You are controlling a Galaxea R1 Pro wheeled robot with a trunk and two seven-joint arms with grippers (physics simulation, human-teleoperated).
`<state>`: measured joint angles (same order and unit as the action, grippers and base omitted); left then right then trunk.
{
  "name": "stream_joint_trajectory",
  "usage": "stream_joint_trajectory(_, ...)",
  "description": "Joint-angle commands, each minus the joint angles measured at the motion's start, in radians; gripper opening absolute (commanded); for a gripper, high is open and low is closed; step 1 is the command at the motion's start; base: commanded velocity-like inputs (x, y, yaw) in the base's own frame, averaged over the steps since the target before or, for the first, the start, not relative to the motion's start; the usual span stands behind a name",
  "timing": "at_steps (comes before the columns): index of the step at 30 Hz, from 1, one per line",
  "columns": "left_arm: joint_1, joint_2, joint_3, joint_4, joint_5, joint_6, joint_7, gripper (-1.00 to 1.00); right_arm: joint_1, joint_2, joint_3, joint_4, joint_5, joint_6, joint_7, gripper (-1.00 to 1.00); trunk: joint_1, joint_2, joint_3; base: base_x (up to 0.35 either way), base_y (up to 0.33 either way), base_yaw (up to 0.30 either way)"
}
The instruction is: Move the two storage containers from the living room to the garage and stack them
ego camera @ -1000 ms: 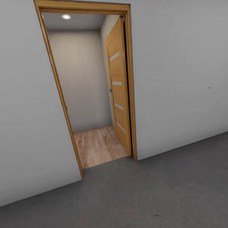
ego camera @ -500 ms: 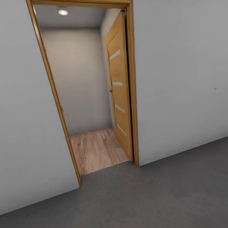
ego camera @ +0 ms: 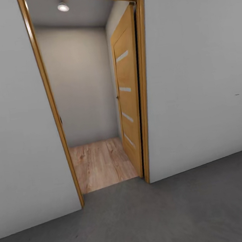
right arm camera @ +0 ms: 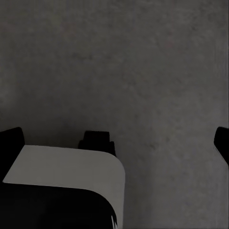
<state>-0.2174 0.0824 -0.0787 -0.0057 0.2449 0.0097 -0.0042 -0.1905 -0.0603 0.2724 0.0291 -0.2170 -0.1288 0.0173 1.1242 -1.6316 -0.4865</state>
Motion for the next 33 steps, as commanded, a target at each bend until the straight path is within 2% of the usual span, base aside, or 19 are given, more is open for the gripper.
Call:
stream_joint_trajectory(1,0.000,-0.001,-0.008,0.000,0.010,0.001,0.000,1.00,-0.001,0.000,0.008,0.003,-0.010,-0.006,0.002,1.00,0.001,0.000,-0.001,0.325,0.000,0.000)
stream_joint_trajectory(10,0.000,-0.009,-0.009,0.000,0.010,0.001,0.000,1.00,-0.001,-0.002,0.008,0.003,-0.010,-0.008,0.002,1.00,0.001,0.000,-0.001,0.325,0.000,0.000)
stream_joint_trajectory(33,0.000,-0.010,-0.009,0.000,0.011,0.000,0.000,1.00,-0.001,-0.009,0.016,0.002,-0.004,-0.008,0.003,1.00,0.001,0.000,-0.001,0.325,0.000,0.000)
